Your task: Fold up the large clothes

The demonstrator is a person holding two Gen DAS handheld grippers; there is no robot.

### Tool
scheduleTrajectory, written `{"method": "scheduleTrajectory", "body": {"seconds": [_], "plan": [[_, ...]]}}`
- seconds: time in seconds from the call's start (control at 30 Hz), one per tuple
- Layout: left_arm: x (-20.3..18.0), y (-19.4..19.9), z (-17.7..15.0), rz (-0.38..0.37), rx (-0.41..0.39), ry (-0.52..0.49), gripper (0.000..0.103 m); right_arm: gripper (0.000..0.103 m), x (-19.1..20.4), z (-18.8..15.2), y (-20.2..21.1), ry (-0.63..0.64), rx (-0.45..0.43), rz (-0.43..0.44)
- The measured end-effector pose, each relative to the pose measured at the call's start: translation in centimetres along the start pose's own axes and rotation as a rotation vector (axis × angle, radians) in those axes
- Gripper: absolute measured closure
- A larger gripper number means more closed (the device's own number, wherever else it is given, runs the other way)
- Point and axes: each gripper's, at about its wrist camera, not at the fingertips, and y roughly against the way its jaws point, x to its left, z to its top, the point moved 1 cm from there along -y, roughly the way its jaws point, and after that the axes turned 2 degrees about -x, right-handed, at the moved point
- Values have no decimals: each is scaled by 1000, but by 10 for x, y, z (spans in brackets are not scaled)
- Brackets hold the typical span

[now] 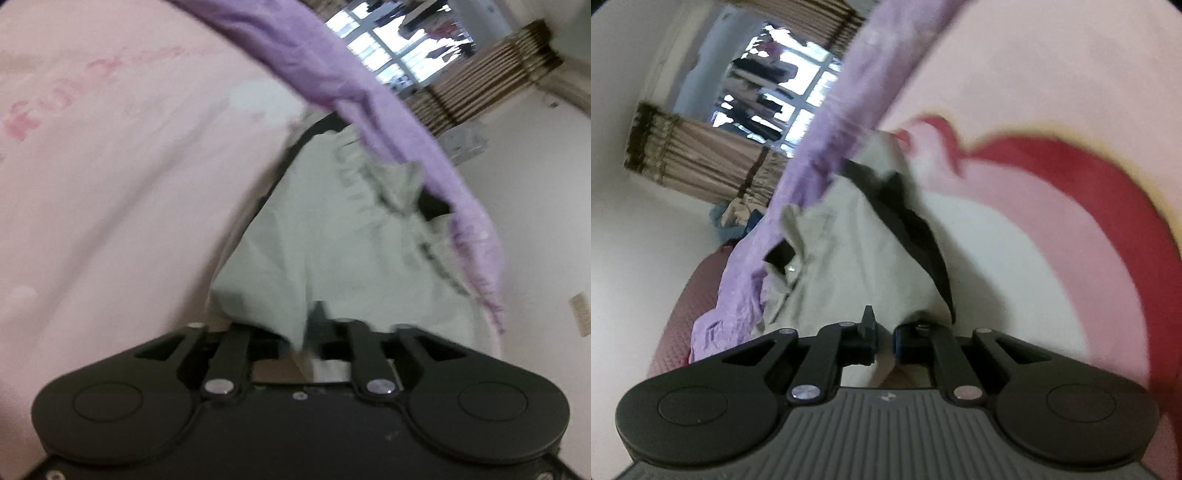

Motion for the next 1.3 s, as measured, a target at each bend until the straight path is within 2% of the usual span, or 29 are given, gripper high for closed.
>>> {"method": "scheduleTrajectory", "body": {"seconds": [0.03, 0.07, 0.1, 0.13, 0.17, 0.23, 0.3, 0.37, 0.43, 0.5, 0.57, 0.67, 0.73, 0.8, 0.87, 0.9, 0.93, 0.97, 1.0, 1.07, 1.17, 1.23, 1.3], "plan": [[5, -1, 1, 7, 3, 2, 66, 78, -5, 0, -1, -2, 3, 6], [10, 2, 4, -16, 17, 14, 61, 75, -8, 2, 0, -1, 4, -6], [13, 6, 10, -14, 34, 19, 52, 70, -9, 5, 3, 11, 19, 5], [14, 12, 16, 7, 43, 6, 47, 60, -8, 8, 7, 32, 47, 2], [15, 20, 23, 52, 32, -23, 38, 53, -5, 13, 12, 70, 75, -20], [9, 35, 39, 157, -42, -126, 36, 42, 7, 26, 20, 175, 109, -92], [-3, 36, 57, 181, -84, -192, 35, 39, 29, 37, 27, 315, 51, -203], [-18, 24, 77, 141, -98, -221, 35, 38, 58, 48, 21, 442, -37, -246], [-38, 2, 92, 116, -114, -275, 34, 35, 87, 58, 1, 536, -113, -217], [-55, -24, 103, 134, -133, -347, 34, 30, 109, 68, -31, 619, -161, -187], [-70, -59, 114, 156, -119, -399, 34, 30, 119, 78, -69, 655, -151, -194], [-74, -92, 125, 166, -65, -396, 34, 30, 122, 90, -127, 677, -67, -253], [-77, -105, 129, 164, -50, -395, 34, 30, 122, 90, -151, 678, -23, -293], [-82, -114, 132, 162, -47, -400, 37, 32, 120, 89, -167, 667, 3, -312], [-89, -121, 132, 155, -59, -423, 41, 34, 122, 84, -173, 673, 14, -279], [-91, -123, 131, 159, -66, -437, 56, 35, 122, 81, -173, 679, 28, -261], [-92, -124, 129, 160, -62, -445, 66, 45, 124, 78, -172, 691, 37, -267], [-92, -125, 128, 159, -60, -448, 75, 64, 127, 74, -173, 719, 44, -287], [-92, -120, 126, 151, -70, -447, 84, 70, 129, 71, -172, 757, 44, -305], [-93, -108, 125, 104, -103, -437, 92, 91, 133, 68, -162, 807, 16, -316], [-104, -85, 129, 7, -190, -427, 93, 93, 149, 70, -142, 791, -65, -277], [-114, -79, 134, 2, -241, -458, 92, 93, 158, 72, -128, 793, -141, -254], [-119, -88, 143, 10, -234, -458, 91, 93, 159, 82, -130, 765, -150, -242]]}}
